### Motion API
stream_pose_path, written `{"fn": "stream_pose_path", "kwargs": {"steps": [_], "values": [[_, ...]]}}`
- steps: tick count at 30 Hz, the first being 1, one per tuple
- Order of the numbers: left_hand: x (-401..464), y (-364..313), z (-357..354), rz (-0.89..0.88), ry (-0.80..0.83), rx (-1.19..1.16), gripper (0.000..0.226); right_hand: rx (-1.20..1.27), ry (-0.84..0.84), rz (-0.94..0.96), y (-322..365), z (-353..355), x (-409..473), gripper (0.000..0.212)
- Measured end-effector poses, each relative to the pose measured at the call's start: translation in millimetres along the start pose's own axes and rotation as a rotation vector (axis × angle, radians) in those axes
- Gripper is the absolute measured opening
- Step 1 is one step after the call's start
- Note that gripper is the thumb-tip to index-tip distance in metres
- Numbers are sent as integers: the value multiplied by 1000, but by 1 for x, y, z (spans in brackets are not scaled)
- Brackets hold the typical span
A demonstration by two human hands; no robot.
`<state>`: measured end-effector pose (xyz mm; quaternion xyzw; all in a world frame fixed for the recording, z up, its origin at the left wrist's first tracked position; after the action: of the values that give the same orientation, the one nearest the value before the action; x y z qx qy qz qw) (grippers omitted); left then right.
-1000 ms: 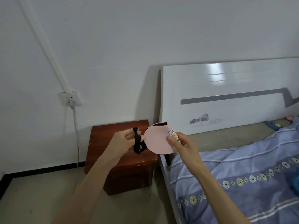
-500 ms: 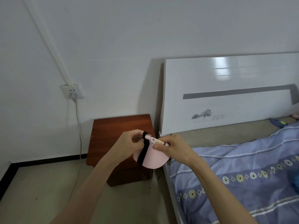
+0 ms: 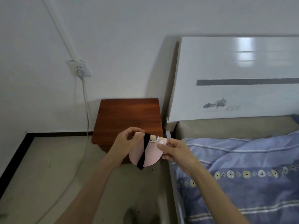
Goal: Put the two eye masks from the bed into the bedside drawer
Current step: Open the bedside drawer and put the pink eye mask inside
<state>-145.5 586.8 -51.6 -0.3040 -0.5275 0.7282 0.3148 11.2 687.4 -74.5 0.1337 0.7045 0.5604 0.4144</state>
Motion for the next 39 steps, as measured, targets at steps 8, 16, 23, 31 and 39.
{"fn": "stream_pose_path", "kwargs": {"steps": [8, 16, 23, 31, 39], "values": [[10, 73, 3, 260, 16, -25, 9, 108, -96, -165, -42, -29, 39, 13], [41, 233, 44, 542, -70, 64, 44, -99, -251, -345, -128, -52, 120, 15], [100, 355, 101, 592, -116, 282, 93, -255, -355, -498, -214, -45, 201, 61], [141, 400, 95, 450, -240, 177, 92, -181, -444, -433, -261, -29, 262, 88], [142, 404, 87, 466, -307, 39, 86, -164, -465, -354, -266, -27, 268, 80]]}}
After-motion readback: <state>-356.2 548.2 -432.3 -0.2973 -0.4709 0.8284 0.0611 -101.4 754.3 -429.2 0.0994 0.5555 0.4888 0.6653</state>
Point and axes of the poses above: each hand's wrist, its own x-axis towards the middle knuckle, its own z-axis out of the back of the hand, y = z × x, the point moved 2 cm from there along x, towards the middle knuckle, and after that the axes turned 6 degrees about -y, right-handed, at the moved point
